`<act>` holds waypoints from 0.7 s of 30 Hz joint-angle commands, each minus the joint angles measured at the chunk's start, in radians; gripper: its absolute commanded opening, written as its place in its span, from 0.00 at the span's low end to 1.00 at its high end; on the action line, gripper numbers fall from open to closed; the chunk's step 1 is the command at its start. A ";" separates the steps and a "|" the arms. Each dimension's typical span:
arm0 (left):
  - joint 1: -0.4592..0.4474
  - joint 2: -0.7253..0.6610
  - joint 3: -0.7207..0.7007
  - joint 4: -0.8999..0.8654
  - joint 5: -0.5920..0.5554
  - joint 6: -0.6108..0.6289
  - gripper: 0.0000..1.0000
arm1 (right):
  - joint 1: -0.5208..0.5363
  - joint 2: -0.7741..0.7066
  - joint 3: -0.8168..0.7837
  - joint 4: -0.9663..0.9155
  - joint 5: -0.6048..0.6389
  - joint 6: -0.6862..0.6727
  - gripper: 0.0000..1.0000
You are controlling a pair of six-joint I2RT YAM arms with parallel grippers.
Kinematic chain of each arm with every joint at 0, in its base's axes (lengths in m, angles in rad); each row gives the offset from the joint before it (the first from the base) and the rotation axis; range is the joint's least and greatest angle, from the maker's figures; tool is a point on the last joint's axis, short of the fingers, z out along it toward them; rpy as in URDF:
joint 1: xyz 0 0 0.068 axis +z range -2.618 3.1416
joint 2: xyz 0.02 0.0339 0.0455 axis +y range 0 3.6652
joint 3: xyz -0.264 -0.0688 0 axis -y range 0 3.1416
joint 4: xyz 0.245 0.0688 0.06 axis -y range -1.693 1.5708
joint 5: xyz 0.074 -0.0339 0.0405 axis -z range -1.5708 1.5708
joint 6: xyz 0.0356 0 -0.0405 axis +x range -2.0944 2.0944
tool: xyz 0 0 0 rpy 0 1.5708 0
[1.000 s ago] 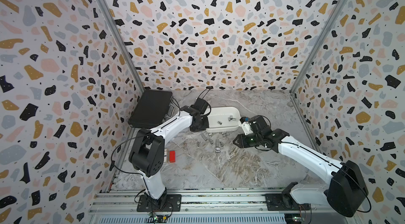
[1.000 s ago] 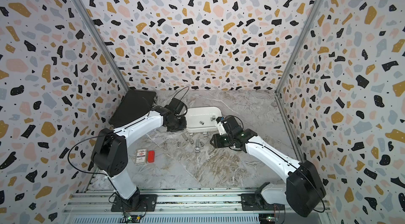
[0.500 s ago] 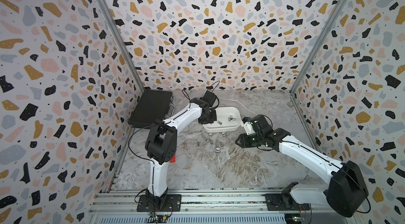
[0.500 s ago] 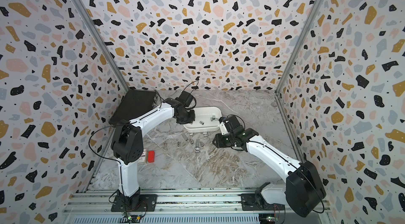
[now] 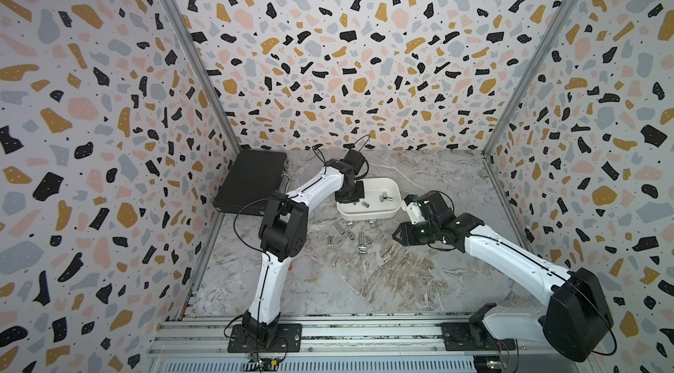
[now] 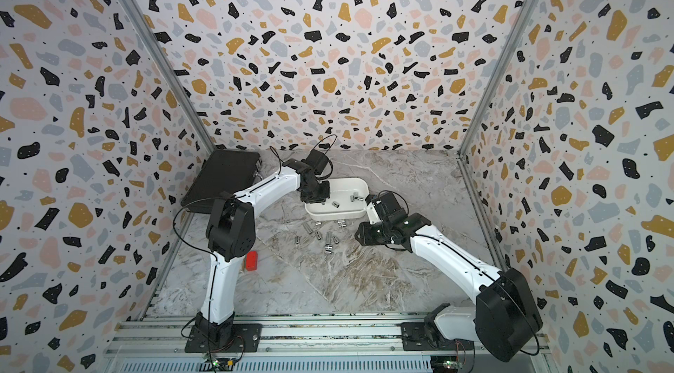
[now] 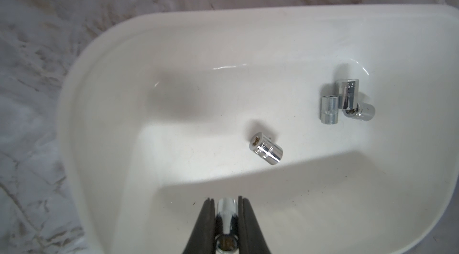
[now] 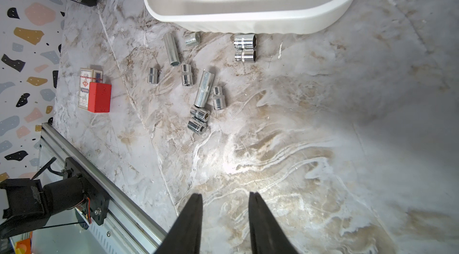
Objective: Put the socket on the desktop into the storage box
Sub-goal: Place the socket head in the storage box.
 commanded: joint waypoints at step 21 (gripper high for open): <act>-0.004 0.072 0.108 -0.064 -0.003 0.044 0.26 | -0.004 -0.025 -0.011 -0.024 0.027 0.019 0.36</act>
